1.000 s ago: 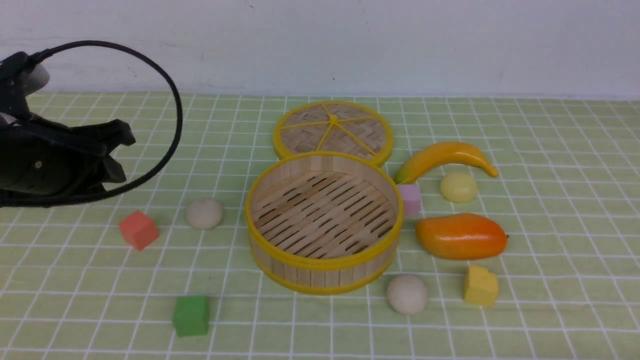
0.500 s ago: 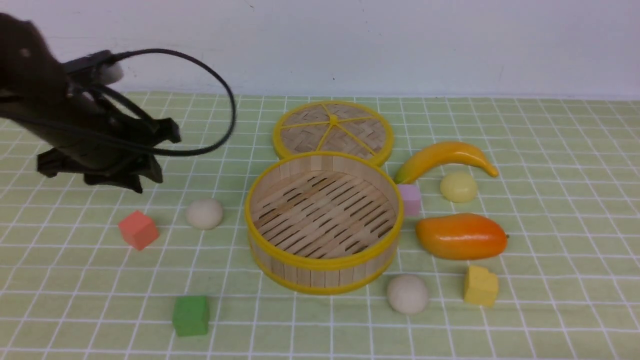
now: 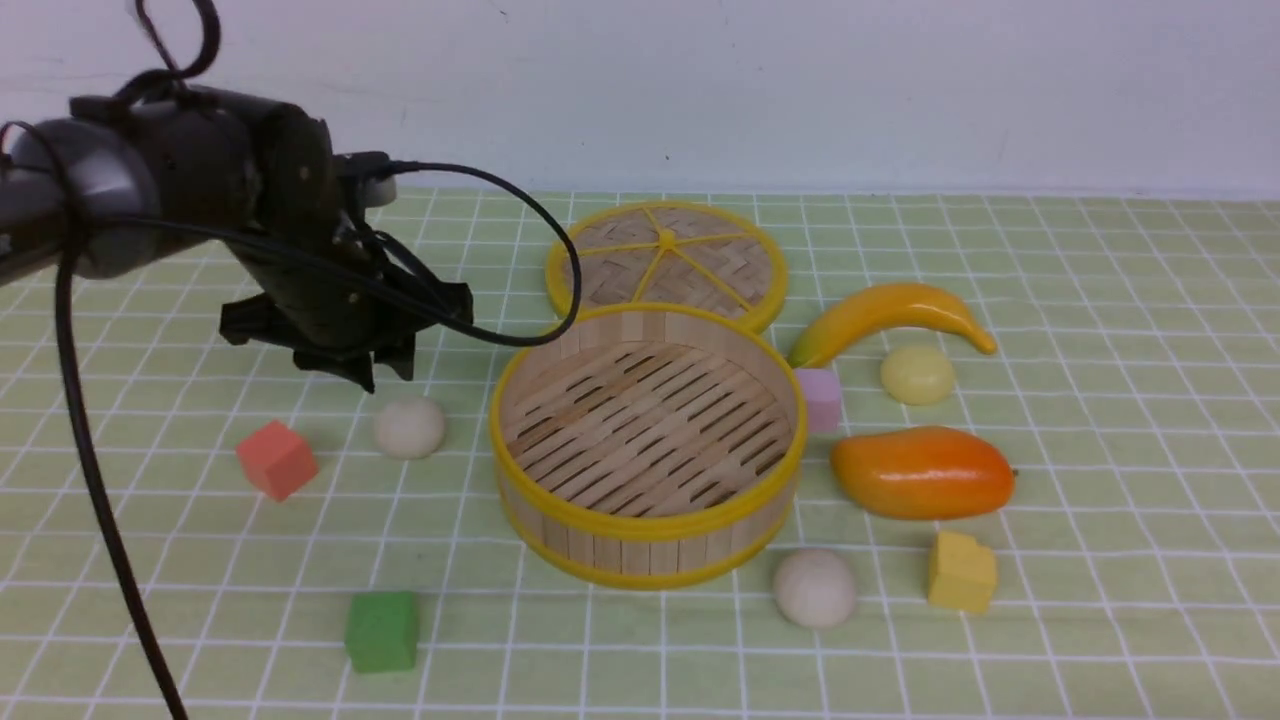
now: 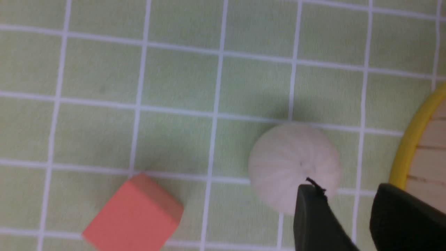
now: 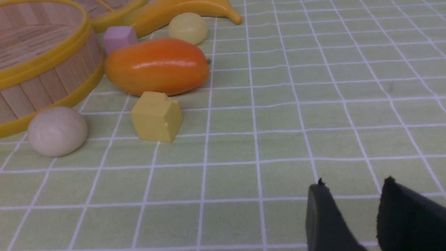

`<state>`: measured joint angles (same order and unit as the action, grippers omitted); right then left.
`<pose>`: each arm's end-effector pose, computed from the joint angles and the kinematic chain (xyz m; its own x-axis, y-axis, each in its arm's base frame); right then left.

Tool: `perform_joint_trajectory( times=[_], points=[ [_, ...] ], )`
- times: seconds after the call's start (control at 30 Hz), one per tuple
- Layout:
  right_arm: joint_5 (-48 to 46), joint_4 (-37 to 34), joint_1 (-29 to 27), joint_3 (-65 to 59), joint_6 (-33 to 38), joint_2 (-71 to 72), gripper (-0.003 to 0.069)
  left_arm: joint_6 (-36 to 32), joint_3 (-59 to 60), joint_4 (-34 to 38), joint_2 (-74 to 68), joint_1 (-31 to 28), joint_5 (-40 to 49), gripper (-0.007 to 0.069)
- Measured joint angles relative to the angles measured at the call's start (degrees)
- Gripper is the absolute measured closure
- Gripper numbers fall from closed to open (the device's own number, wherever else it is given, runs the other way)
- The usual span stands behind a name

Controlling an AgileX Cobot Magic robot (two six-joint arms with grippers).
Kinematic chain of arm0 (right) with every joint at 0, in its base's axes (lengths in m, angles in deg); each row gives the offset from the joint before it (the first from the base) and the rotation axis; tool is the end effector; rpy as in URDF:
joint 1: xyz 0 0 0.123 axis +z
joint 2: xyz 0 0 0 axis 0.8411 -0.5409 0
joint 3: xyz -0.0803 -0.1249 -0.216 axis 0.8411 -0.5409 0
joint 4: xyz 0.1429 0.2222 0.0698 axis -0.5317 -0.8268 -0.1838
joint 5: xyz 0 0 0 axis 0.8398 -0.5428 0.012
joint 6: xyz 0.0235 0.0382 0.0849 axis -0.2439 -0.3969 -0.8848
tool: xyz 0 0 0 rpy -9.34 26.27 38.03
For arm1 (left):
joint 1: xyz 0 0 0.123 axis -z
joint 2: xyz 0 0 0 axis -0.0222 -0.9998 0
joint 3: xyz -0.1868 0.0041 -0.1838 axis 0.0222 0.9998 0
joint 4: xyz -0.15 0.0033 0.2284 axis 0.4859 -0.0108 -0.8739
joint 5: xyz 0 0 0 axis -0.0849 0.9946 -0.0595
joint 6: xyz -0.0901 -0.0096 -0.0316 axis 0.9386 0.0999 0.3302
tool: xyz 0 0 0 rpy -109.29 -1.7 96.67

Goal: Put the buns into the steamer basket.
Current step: Use the left arm to grab a steamed stuffed bun

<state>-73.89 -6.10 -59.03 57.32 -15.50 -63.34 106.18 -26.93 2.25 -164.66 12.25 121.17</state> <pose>0.1019 0.0002 0.1714 -0.3015 0.0750 -0.9505 0.0170 0.9972 0.0733 0.4339 -0.0991 0.1991 -0.8589 -0.1103 -0.5000 -0.0615 0.9917 -0.1130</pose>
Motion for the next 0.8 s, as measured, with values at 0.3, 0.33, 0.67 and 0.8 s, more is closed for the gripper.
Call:
perform_joint_trajectory(
  times=[0.3,0.33,0.67,0.8],
  points=[
    [0.00,0.00,0.00,0.00,0.00,0.00,0.0419,0.58,-0.01,-0.77,-4.11,0.00,-2.92,0.0386],
    [0.00,0.00,0.00,0.00,0.00,0.00,0.0419,0.58,-0.01,-1.33,-4.48,0.00,-2.87,0.0386],
    [0.00,0.00,0.00,0.00,0.00,0.00,0.0419,0.58,-0.01,-2.76,-5.71,0.00,-3.57,0.0386],
    [0.00,0.00,0.00,0.00,0.00,0.00,0.0419,0.58,-0.07,-2.76,-5.98,0.00,-3.56,0.0396]
  ],
)
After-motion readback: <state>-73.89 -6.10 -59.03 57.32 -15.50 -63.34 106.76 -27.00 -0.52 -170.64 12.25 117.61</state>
